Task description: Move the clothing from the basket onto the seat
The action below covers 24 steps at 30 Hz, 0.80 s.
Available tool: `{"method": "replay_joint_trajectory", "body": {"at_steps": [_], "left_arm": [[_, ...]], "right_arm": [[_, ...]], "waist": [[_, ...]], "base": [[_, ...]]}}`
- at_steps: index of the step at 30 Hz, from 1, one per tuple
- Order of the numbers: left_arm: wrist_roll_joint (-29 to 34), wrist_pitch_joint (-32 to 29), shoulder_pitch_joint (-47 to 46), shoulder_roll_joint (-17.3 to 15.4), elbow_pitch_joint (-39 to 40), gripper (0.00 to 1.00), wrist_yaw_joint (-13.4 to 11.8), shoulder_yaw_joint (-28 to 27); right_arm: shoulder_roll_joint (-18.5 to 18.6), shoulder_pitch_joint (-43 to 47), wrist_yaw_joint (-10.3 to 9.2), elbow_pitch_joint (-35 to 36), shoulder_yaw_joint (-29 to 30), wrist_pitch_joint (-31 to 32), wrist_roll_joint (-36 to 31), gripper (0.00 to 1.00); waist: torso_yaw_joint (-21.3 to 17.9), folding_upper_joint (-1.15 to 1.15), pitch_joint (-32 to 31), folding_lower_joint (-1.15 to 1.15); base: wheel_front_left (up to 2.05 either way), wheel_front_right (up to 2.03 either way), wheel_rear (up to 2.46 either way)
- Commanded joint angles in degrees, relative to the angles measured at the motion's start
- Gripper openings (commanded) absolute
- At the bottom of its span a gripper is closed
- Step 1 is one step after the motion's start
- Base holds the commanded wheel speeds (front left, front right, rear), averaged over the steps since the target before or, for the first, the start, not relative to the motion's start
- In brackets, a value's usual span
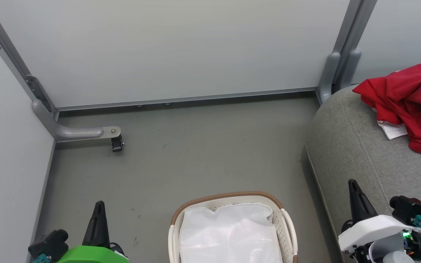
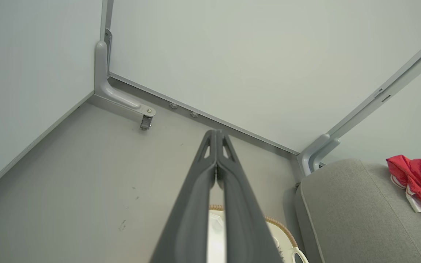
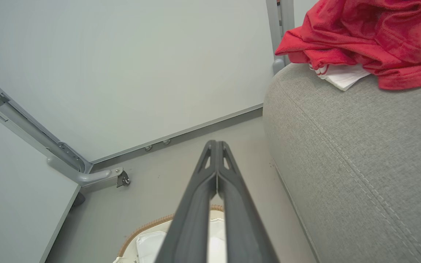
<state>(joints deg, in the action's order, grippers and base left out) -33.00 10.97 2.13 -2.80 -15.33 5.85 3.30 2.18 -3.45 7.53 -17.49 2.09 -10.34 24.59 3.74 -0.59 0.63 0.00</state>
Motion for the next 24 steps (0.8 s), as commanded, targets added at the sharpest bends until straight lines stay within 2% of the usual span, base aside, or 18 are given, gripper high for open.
{"method": "replay_joint_trajectory", "body": {"at_steps": [1,24], "left_arm": [[-2.4,-0.5,-2.0,-0.4,0.8,0.0,0.2,-0.6],[-20.2,-5.4,-4.1,-0.6,1.1,0.0,0.7,-3.1]], "right_arm": [[0.3,-1.1,-0.01,1.1,0.3,0.5,2.6,0.0],[0.5,-1.7,-0.03,2.0,1.6,5.5,22.6,0.0]], "waist": [[-0.1,0.08,0.0,0.0],[-0.8,0.19,-0.1,0.0]], "base": [[0.0,0.0,0.0],[0.0,0.0,0.0]]}}
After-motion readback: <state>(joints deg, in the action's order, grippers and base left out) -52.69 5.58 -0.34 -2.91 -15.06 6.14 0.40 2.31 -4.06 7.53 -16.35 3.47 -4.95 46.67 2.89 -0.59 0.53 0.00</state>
